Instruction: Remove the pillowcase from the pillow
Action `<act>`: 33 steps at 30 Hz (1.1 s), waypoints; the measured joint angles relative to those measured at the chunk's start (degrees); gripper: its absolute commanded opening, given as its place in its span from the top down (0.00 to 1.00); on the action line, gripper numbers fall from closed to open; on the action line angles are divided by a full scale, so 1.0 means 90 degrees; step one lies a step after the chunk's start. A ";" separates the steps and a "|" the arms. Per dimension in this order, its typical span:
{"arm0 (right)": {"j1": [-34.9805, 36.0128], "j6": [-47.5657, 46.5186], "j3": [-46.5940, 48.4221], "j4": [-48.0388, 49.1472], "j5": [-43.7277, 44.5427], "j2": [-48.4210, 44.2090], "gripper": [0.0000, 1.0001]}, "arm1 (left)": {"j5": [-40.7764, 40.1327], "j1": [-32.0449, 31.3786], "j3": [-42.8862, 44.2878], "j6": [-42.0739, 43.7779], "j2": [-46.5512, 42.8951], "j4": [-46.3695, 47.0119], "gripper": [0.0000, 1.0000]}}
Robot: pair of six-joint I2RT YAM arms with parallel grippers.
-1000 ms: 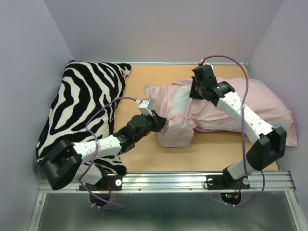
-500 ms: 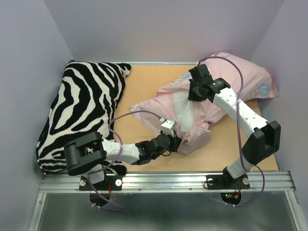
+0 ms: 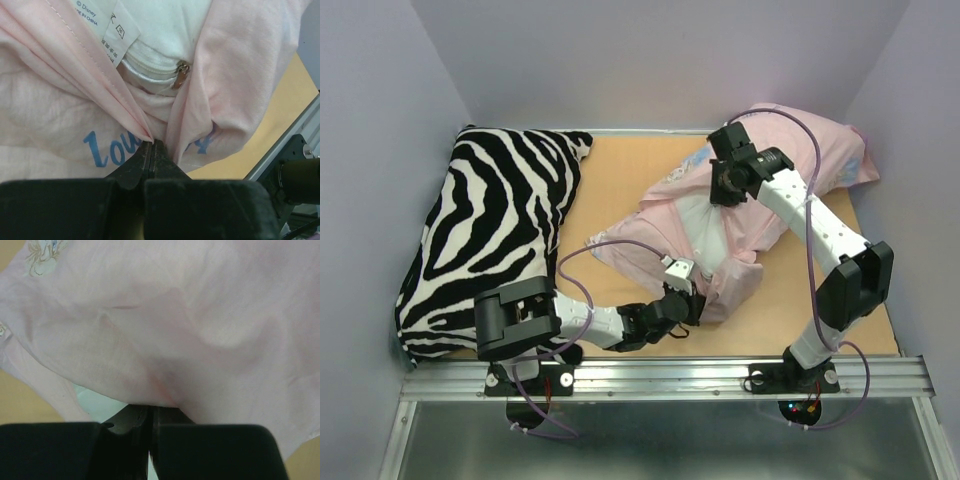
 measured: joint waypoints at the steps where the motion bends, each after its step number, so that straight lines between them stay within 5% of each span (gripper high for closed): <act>1: 0.0000 -0.0007 0.0095 -0.0068 0.0000 0.0046 0.99 | -0.0007 0.0000 -0.0022 -0.0017 -0.0041 0.0000 0.94; 6: -0.0002 -0.0053 0.0304 -0.0146 -0.0012 0.0148 0.99 | 0.0080 -0.0039 -0.0163 0.0061 -0.0818 -0.0359 0.68; 12: 0.0277 0.0078 0.0316 0.0848 0.0066 0.0049 1.00 | 0.0617 -0.0401 0.0381 0.0393 -0.1894 -0.1583 0.55; 19: 0.0668 0.0437 0.0325 0.1668 0.0051 0.0032 1.00 | 0.0423 -0.0095 0.1134 0.0277 -0.2351 -0.2922 0.55; 27: 0.0668 0.0554 0.0340 0.1885 0.0185 -0.0087 0.99 | -0.1404 0.0022 0.1088 -0.0969 -0.3614 -0.4779 0.41; 33: 0.0663 0.0551 0.0340 0.1846 0.0199 -0.0342 0.99 | -0.1702 0.1090 0.0996 -0.1010 -0.3808 -0.5098 0.40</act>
